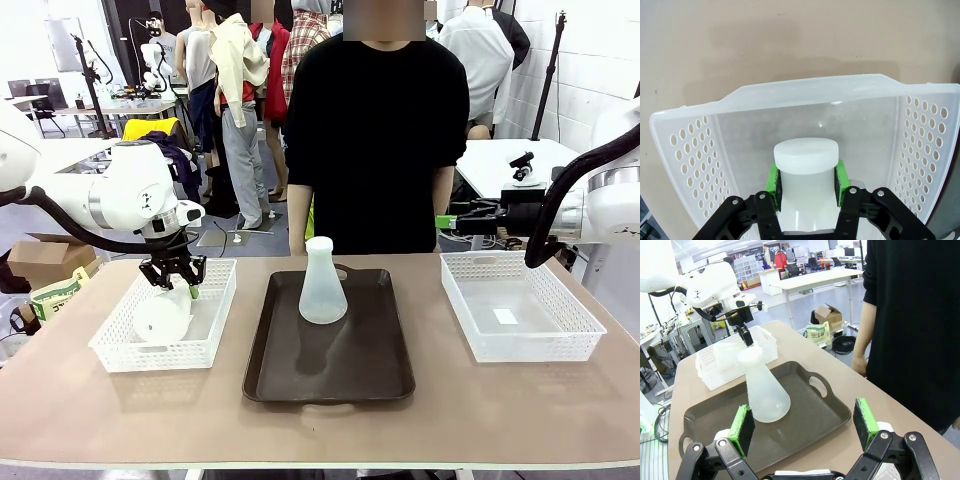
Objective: Prepare the laboratory tools.
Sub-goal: Place the picked Big flask upright in the Handle tray as directed by the person.
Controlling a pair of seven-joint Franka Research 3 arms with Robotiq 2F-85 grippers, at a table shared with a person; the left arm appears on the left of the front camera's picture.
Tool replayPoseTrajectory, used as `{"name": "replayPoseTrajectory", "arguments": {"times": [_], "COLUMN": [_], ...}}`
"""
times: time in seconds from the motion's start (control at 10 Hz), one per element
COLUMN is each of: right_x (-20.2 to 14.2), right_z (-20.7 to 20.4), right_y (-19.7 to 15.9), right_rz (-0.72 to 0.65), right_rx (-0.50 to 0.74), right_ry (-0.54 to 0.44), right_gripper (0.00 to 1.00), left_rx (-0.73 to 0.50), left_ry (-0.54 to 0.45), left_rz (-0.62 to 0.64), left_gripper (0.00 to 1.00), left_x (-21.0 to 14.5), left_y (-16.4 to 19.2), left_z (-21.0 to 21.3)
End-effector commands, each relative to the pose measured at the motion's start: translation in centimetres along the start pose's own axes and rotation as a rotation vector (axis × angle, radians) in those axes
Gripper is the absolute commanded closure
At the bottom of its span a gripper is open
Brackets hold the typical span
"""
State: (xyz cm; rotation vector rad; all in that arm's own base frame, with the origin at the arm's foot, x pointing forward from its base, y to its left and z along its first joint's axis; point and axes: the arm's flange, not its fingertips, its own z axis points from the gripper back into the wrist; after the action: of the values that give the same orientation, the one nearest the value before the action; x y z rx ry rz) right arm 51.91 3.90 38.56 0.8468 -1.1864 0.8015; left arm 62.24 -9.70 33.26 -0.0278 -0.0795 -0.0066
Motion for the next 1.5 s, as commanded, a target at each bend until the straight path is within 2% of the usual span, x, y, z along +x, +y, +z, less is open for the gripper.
{"name": "replayPoseTrajectory", "arguments": {"times": [0.0, 0.2, 0.4, 0.6, 0.9, 1.4], "right_x": [0.0, 0.0, 0.0, 0.0, 0.0, 0.0], "right_z": [-0.1, -0.1, -0.1, -0.1, -0.1, -0.1], "right_y": [0.2, 0.2, 0.2, 0.2, 0.2, 0.2], "right_rz": [0.000, 0.000, 0.000, 0.000, 0.000, 0.000], "right_rx": [-0.004, -0.004, -0.004, -0.004, -0.004, -0.004], "right_ry": [0.005, 0.005, 0.005, 0.005, 0.005, 0.005], "right_gripper": [0.00, 0.00, 0.00, 0.00, 0.00, 0.00], "left_rx": [0.014, 0.000, -0.059, -0.056, -0.056, -0.085], "left_ry": [-0.008, 0.000, -0.032, -0.072, -0.063, -0.169], "left_rz": [-0.007, 0.000, -0.060, -0.099, -0.163, -0.226], "left_gripper": [1.00, 1.00, 1.00, 1.00, 1.00, 1.00], "left_x": [0.1, 0.0, -1.8, -2.8, -4.9, -7.4], "left_y": [0.1, 0.0, -0.8, -1.4, -2.5, -3.3], "left_z": [0.0, 0.0, 3.0, 6.3, 9.2, 12.8]}}
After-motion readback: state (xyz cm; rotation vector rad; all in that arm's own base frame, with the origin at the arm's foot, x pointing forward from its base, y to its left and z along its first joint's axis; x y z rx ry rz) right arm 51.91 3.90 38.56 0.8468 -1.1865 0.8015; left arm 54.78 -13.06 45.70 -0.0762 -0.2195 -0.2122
